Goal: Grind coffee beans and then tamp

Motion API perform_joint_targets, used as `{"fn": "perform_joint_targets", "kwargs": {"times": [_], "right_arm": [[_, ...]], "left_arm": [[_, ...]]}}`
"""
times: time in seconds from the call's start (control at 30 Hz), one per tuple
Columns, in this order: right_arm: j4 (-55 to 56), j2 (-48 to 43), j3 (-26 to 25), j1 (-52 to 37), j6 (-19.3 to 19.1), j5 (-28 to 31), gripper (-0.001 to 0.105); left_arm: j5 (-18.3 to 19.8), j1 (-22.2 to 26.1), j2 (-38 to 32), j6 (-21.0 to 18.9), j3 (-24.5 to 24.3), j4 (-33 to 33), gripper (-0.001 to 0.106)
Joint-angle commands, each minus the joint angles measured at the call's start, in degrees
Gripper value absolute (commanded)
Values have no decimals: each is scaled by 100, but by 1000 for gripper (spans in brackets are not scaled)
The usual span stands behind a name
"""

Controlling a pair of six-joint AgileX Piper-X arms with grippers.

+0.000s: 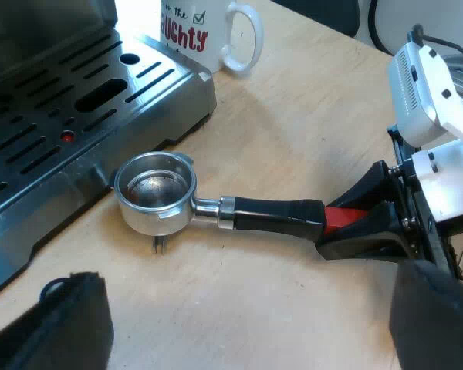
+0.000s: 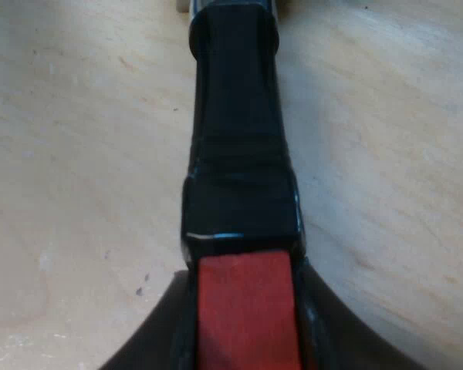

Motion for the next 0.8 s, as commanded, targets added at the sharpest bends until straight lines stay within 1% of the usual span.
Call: {"fn": "perform_joint_targets", "kwargs": {"times": [0.03, 0.1, 0.17, 0.2, 0.23, 0.27, 0.43, 0.5, 0.57, 0.7, 0.73, 0.77, 0.8], "right_arm": [[-63, 8, -33, -15, -72, 72, 8], [-63, 8, -33, -15, -72, 32, 14], [43, 8, -33, -15, -72, -339, 40], [92, 8, -33, -15, -72, -396, 43], [199, 8, -33, -15, -72, -474, 50], [298, 8, -33, -15, -72, -525, 54], [487, 8, -51, -15, -58, -531, 56], [520, 8, -92, -15, -45, -643, 56], [779, 8, -230, -15, -19, -748, 56], [1169, 8, -411, -15, -2, -780, 56], [1480, 8, -538, -15, -3, -779, 56], [2164, 8, -870, -15, -3, -779, 56], [2251, 8, -920, -15, -3, -779, 56]], "left_arm": [[55, -28, -31, -4, 0, -25, 76], [55, -28, -31, -4, 0, -25, 76], [55, -28, -31, -4, 0, -25, 76], [55, -28, -31, -4, 0, -25, 76], [55, -28, -31, -4, 0, -25, 76], [55, -28, -31, -4, 0, -25, 76], [55, -28, -31, -4, 0, -25, 76], [55, -28, -31, -4, 0, -25, 76], [55, -28, -31, -4, 0, -25, 76], [55, -28, -31, -4, 0, -25, 76], [55, -28, -31, -4, 0, -25, 76], [55, -28, -31, -4, 0, -25, 76], [55, -28, -31, -4, 0, -25, 76]]}}
